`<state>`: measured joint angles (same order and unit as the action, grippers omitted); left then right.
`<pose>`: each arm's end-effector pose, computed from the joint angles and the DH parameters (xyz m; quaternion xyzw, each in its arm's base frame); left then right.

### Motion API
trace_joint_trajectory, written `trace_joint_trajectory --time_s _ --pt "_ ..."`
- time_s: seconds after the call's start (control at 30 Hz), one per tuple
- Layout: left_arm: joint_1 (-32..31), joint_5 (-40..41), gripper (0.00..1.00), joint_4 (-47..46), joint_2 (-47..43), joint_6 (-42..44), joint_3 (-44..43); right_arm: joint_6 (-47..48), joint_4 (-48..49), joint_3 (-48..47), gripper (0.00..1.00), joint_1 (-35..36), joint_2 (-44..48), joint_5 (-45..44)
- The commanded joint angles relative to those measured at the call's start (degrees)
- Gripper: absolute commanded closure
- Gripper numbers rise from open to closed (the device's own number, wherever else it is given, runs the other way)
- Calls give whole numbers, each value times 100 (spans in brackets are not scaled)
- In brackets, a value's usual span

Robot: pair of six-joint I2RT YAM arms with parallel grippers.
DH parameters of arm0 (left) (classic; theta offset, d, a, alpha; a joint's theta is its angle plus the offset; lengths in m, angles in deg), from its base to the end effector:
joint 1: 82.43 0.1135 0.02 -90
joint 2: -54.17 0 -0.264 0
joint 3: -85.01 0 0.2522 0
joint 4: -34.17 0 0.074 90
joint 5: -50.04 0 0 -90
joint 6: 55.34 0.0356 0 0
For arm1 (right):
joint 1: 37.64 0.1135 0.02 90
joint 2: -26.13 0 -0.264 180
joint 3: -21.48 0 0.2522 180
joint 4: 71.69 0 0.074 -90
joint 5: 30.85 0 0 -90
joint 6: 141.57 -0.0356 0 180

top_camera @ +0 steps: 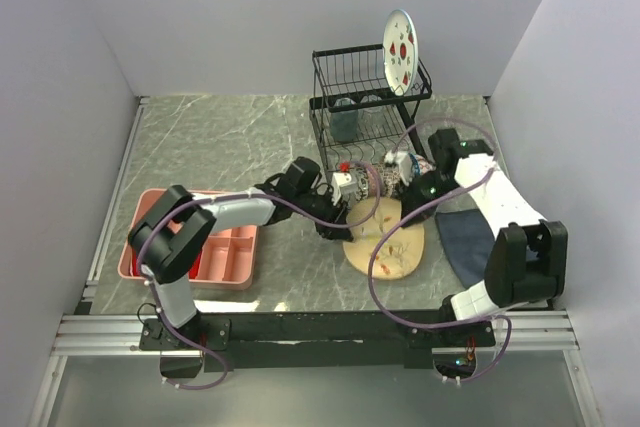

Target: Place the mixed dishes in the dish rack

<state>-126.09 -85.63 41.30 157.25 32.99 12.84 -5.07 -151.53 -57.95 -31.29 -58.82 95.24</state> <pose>0.2530 -0.2766 0.1802 0.4556 0.7126 -0.4775 0.2381 0.2522 0.0492 0.2498 -0.4340 0.8452 0.2775 0.1424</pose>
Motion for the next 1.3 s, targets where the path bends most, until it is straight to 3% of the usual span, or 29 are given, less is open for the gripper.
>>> trace_joint_trajectory --time_s 0.0,0.13,0.27,0.37,0.5,0.63,0.77,0.93,1.27 --pt "366 444 52 180 -921 326 57 -1235 -204 -1367 100 -29 865 284" --pt "1190 919 42 233 -1826 281 409 -2407 489 -2309 100 147 1374 -242" --pt "1562 1804 37 338 -2494 475 559 -3707 2094 -2845 100 419 1586 -1042" --pt "1694 2289 35 329 -2539 212 603 -4612 3131 -3109 100 788 1569 -2017" --pt "1791 2169 36 154 -2636 -394 796 -4957 4006 -3592 100 1473 1253 -3737" --pt "1782 2062 37 75 -2794 -562 972 -4836 4594 -4233 100 2324 499 -6475" --pt "1791 2080 37 -83 -2864 -615 1130 -3863 5953 -4296 100 2687 67 -7543" --pt "1799 2018 37 -224 -2724 -703 1148 -2981 6739 -4716 100 2828 -714 -8196" --pt "1791 1957 37 -233 -2276 -808 850 -3172 5514 -6175 100 2582 -1866 -8505"
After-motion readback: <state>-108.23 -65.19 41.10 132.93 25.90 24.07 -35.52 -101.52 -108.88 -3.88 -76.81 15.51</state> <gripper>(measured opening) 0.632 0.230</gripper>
